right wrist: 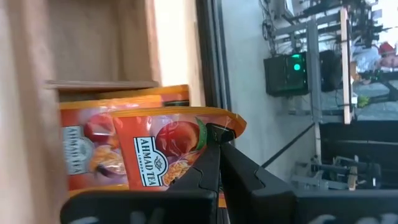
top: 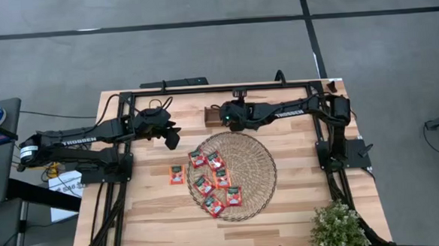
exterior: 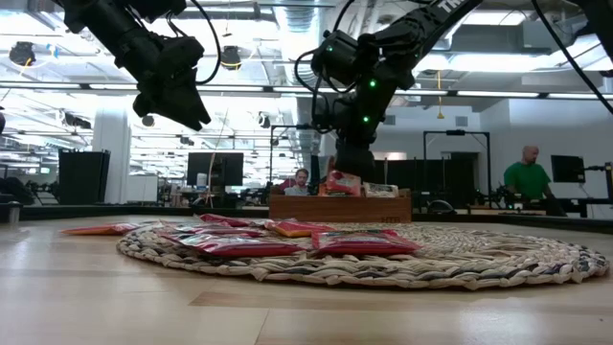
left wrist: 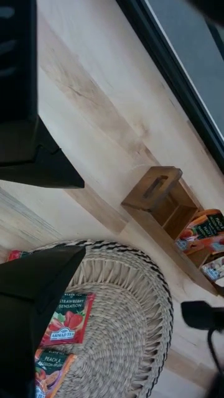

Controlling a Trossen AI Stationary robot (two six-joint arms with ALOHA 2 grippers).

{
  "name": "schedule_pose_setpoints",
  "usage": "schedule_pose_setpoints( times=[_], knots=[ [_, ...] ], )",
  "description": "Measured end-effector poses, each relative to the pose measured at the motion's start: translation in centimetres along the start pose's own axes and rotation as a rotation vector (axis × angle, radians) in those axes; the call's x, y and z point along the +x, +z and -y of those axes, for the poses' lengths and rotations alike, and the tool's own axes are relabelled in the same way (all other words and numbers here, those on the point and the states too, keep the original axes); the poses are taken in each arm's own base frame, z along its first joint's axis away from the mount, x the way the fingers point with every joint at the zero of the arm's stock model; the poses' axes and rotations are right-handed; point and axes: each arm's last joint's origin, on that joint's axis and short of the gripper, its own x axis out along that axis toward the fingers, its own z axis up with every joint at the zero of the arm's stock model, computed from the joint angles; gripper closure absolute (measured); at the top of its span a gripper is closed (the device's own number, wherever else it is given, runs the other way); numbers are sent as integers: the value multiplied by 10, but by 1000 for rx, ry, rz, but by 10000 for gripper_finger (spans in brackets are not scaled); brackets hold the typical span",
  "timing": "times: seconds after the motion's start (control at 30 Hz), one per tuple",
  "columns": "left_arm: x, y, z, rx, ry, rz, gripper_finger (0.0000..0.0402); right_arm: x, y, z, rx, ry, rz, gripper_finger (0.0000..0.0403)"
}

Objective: Pick & Place Tea
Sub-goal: Put the right orange tea bag into the middle slot of the wooden organizer

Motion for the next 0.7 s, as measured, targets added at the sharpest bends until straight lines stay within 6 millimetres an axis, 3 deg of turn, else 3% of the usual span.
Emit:
schedule_pose_setpoints(
  times=[0.33,0.7],
  knots=[
    [0,0,0,7,9,3,250,1,4,2,36,28,58,403],
    [0,0,0,30,10,4,250,17,1,-16,-18,34,0,403]
  ],
)
